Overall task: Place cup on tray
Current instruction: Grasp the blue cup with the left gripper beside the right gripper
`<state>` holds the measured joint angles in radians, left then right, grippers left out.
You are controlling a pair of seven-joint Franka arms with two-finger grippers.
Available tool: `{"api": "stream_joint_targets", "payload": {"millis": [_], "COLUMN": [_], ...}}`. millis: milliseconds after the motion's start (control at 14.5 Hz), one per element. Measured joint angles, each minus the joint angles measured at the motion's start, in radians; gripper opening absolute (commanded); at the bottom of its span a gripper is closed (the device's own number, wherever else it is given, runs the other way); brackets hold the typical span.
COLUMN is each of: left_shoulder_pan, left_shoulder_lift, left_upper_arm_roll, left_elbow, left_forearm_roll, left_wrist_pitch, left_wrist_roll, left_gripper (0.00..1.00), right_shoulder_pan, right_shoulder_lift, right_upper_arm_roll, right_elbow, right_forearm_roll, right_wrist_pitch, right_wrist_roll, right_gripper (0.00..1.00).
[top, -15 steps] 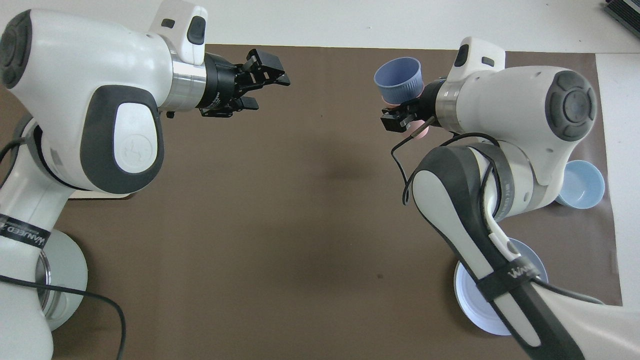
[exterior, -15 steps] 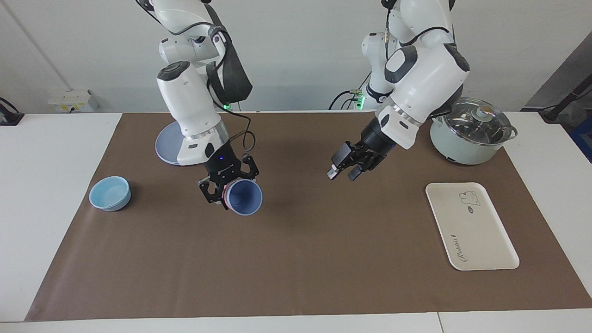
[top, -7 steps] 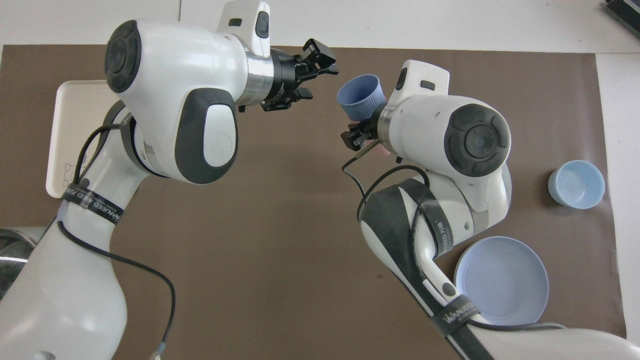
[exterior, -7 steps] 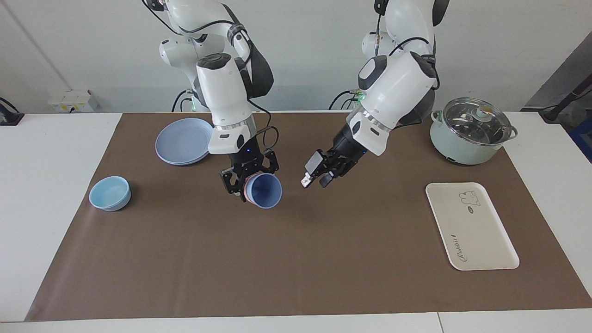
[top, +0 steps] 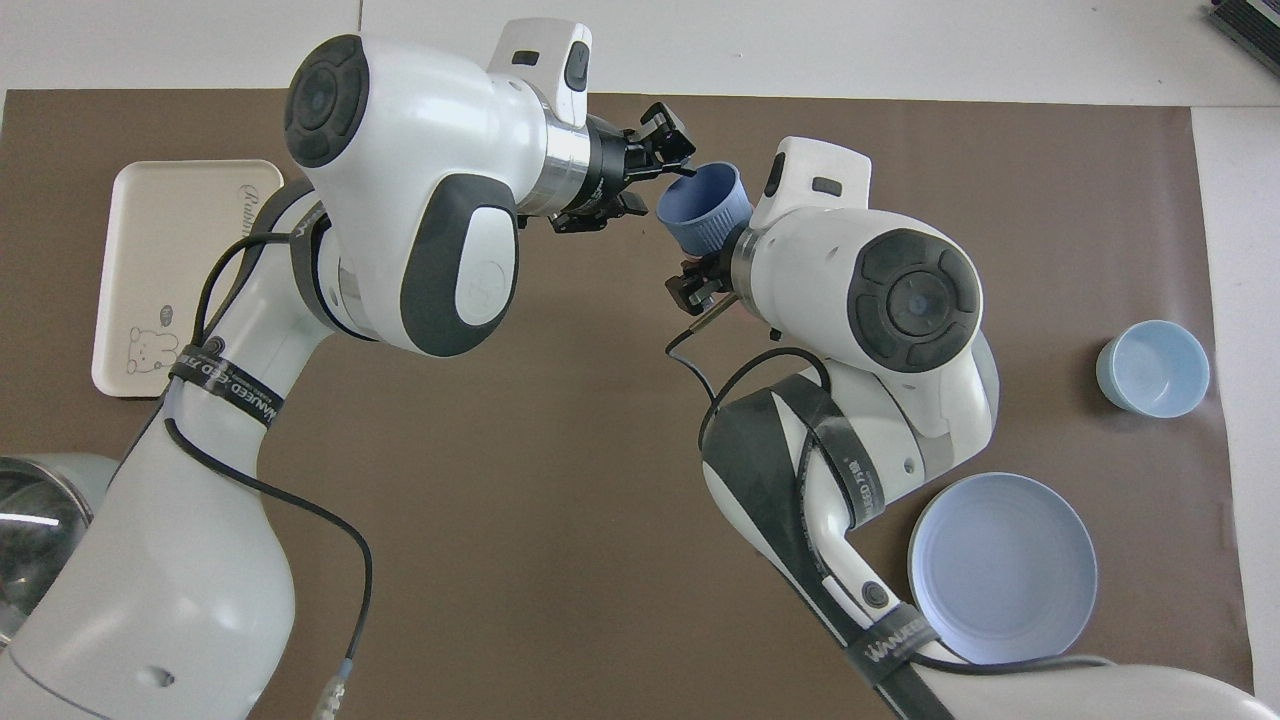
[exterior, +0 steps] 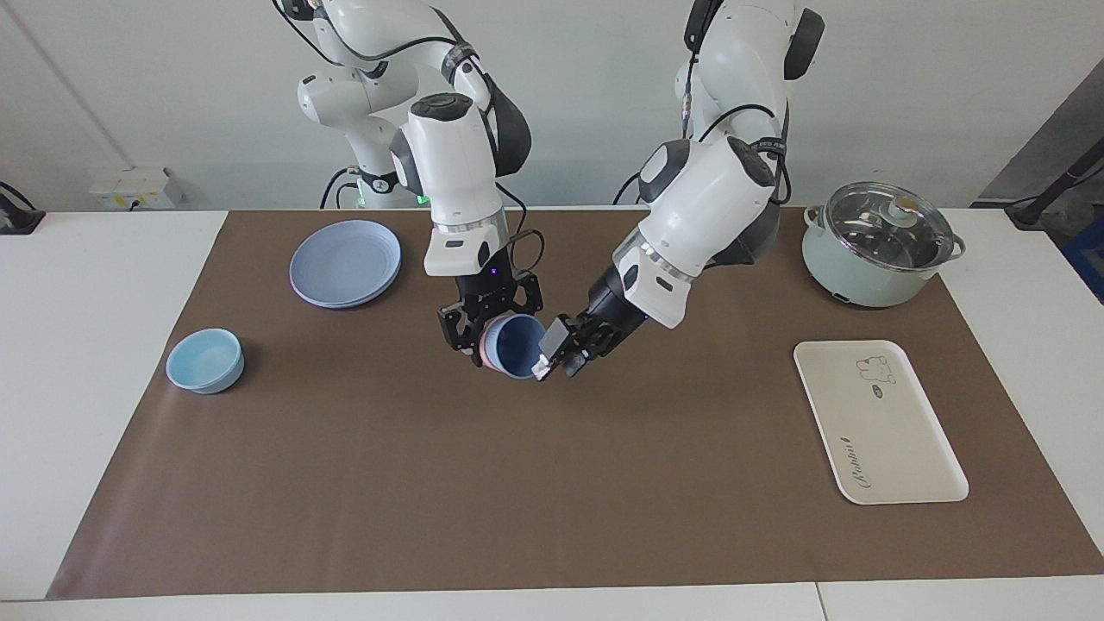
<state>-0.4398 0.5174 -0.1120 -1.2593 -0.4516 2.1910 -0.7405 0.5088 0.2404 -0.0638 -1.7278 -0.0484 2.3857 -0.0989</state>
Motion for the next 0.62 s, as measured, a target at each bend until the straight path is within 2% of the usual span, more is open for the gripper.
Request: {"api": "stream_joint_targets", "payload": {"millis": [275, 413, 551, 619], "left_shoulder_pan": [0.000, 0.000, -0.001, -0.001], "left_shoulder_lift": [0.000, 0.000, 0.000, 0.000], "left_upper_arm_roll": [-0.002, -0.018, -0.033, -0.034], "left_elbow": [0.009, 0.010, 0.011, 0.012], "left_forearm_roll": [0.002, 0.002, 0.003, 0.003], "left_wrist_pitch": [-0.074, -0.085, -0.085, -0.086], "left_wrist_roll": [0.000, 0.000, 0.000, 0.000], "left_gripper": [0.30, 0.25, 0.13, 0.12], "right_shoulder_pan": [0.000, 0.000, 0.000, 0.000], "right_shoulder_lift": [0.000, 0.000, 0.000, 0.000], "right_upper_arm_roll": [0.000, 0.000, 0.000, 0.000], "right_elbow": [-0.003, -0.003, -0.004, -0.004], "right_forearm_roll": [-0.012, -0.012, -0.013, -0.013], "right_wrist_pitch": [0.000, 0.000, 0.000, 0.000], "right_wrist_roll": [0.000, 0.000, 0.000, 0.000], "right_gripper": [0.00, 0.00, 0.00, 0.00]}}
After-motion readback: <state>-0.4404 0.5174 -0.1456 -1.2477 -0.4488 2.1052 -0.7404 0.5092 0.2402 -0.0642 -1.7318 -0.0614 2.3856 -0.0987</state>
